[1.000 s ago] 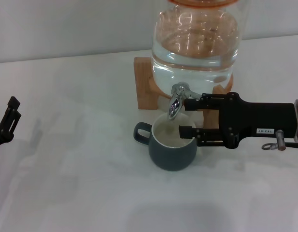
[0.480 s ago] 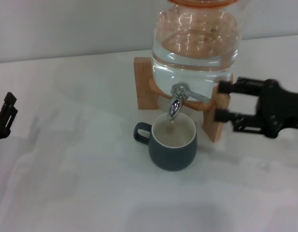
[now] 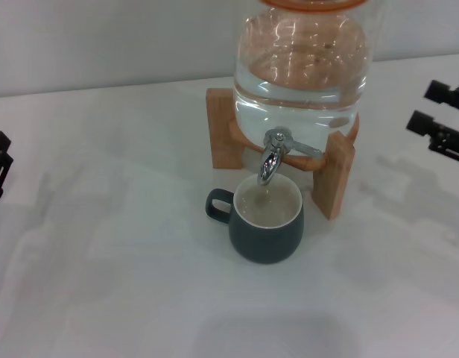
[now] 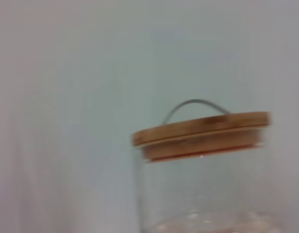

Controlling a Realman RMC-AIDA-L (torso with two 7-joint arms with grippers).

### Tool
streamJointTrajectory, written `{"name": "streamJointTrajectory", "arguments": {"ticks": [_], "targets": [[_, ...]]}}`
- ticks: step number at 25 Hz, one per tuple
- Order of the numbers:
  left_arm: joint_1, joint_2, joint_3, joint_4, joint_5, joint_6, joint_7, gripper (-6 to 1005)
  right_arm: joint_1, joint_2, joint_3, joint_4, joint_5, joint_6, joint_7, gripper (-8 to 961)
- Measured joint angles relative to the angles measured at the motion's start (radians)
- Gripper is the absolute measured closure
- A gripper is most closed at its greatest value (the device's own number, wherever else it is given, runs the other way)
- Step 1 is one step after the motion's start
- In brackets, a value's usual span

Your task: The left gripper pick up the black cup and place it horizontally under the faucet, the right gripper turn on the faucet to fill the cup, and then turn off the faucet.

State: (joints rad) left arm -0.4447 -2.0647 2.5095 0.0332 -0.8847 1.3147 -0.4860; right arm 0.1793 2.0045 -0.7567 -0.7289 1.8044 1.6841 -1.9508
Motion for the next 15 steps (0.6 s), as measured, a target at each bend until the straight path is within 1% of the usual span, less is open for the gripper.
{"name": "streamJointTrajectory", "arguments": {"ticks": [6,7,13,15], "targets": [[0.000,0.003,0.000,-0.010,-0.025,-0.002,-0.024,399,0.007,0.000,0.117,0.125,0.001,-0.011,-0.096,230],[0.000,0.003,0.000,-0.017,-0.029,-0.002,-0.030,399,0.008,0.001,0.149,0.160,0.001,-0.013,-0.118,230],[0.000,0.004,0.000,-0.023,-0.030,-0.002,-0.043,399,0.008,0.000,0.186,0.215,0.002,-0.018,-0.156,230],[0.000,0.007,0.002,-0.024,-0.031,-0.002,-0.056,399,0.008,0.000,0.193,0.229,0.002,-0.023,-0.165,230]]}}
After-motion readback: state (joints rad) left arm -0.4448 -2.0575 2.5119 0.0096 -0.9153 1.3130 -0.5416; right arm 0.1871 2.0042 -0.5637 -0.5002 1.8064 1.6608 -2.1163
